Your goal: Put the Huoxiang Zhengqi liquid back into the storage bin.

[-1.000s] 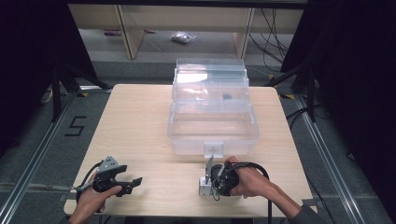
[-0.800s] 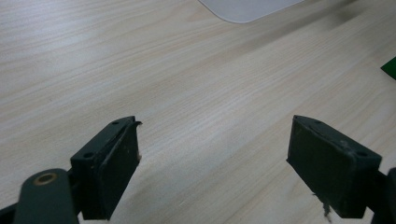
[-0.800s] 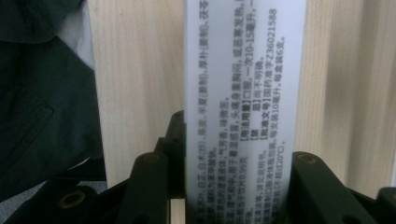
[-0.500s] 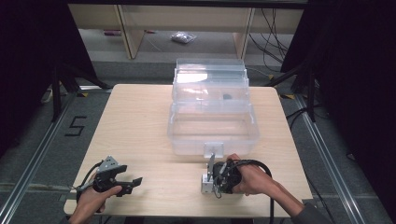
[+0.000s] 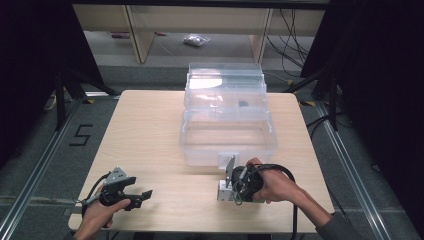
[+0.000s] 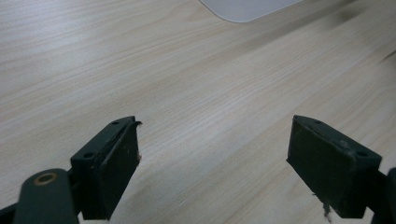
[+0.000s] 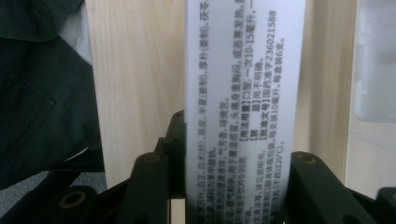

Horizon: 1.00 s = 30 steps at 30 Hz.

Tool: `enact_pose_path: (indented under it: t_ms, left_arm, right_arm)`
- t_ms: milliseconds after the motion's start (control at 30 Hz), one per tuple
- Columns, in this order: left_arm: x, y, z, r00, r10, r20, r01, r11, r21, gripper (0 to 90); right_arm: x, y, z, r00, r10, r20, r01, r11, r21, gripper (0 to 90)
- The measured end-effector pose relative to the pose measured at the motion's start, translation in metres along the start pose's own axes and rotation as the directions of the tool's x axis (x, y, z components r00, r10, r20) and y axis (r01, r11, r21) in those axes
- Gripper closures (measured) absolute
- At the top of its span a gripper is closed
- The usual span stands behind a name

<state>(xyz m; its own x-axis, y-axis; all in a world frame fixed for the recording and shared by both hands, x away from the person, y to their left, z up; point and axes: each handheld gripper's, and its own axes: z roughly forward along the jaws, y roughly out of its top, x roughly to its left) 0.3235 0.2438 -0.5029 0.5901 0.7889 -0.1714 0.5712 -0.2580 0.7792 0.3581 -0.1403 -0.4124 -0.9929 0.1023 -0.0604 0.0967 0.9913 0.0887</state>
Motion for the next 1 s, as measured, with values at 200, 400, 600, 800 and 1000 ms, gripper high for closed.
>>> enact_pose_path:
  t_ms: [200, 400, 600, 800, 1000]
  left_arm:
    - [0.000, 0.000, 0.000, 1.0000, -0.002, 0.000, 0.002, 1.0000, -0.002, 15.9]
    - [0.000, 0.000, 0.000, 1.0000, -0.002, 0.001, 0.002, 1.0000, -0.002, 15.9]
    - [0.003, 0.001, -0.002, 0.9994, 0.035, -0.001, -0.035, 0.9988, 0.033, 15.9]
    - [0.003, 0.000, -0.002, 0.9995, 0.032, -0.002, -0.032, 0.9990, 0.031, 15.9]
    - [0.003, 0.001, -0.002, 0.9994, 0.035, -0.001, -0.035, 0.9988, 0.033, 15.9]
  right_arm:
    - [-0.007, -0.004, -0.009, 1.0000, 0.005, 0.007, -0.005, 1.000, -0.007, 64.7]
    - [-0.013, -0.006, -0.017, 0.9999, 0.013, 0.011, -0.013, 1.000, -0.015, 64.7]
    - [-0.019, -0.010, -0.030, 0.9995, 0.025, 0.019, -0.025, 1.000, -0.013, 64.8]
    - [-0.026, -0.013, -0.042, 0.9993, 0.019, 0.034, -0.018, 0.999, -0.027, 64.8]
    - [-0.036, -0.015, -0.056, 0.9989, -0.010, 0.046, 0.012, 0.999, -0.033, 64.8]
